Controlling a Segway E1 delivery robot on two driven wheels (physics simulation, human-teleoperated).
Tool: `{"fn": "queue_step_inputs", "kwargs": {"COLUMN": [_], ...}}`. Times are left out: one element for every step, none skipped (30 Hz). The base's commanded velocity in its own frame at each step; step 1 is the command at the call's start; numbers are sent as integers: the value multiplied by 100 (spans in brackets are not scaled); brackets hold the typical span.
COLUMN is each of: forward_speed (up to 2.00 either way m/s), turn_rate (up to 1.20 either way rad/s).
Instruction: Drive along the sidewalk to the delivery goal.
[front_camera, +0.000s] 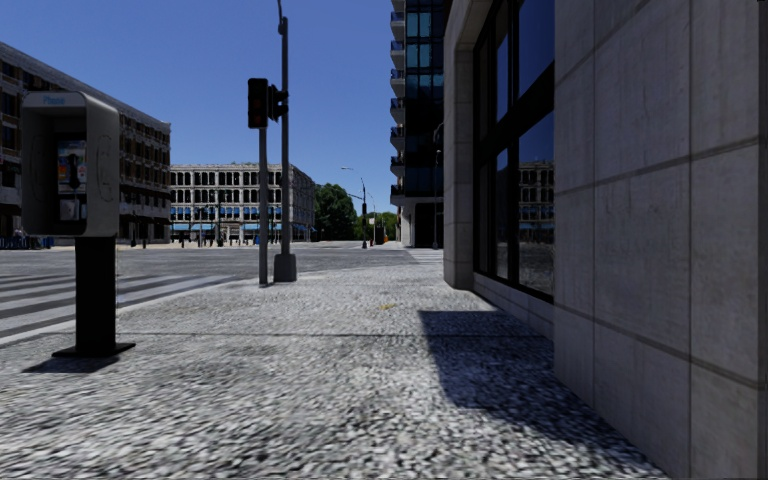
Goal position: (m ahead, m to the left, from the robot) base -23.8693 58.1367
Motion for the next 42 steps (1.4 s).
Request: {"fn": "queue_step_inputs", "kwargs": {"forward_speed": [147,147,150,152,153,153,153,154,154,154,154,155,155,166,174,176,176,177,177,177,177,177,177,177,177,176,175,171,171,165,160,159,159,158,157,156,156,156,156,156,156,156], "turn_rate": [16,16,16,16,16,16,16,16,16,16,16,16,16,17,21,21,21,21,22,23,31,31,38,40,40,40,40,41,41,45,47,47,47,47,47,47,47,47,47,47,47,47]}}
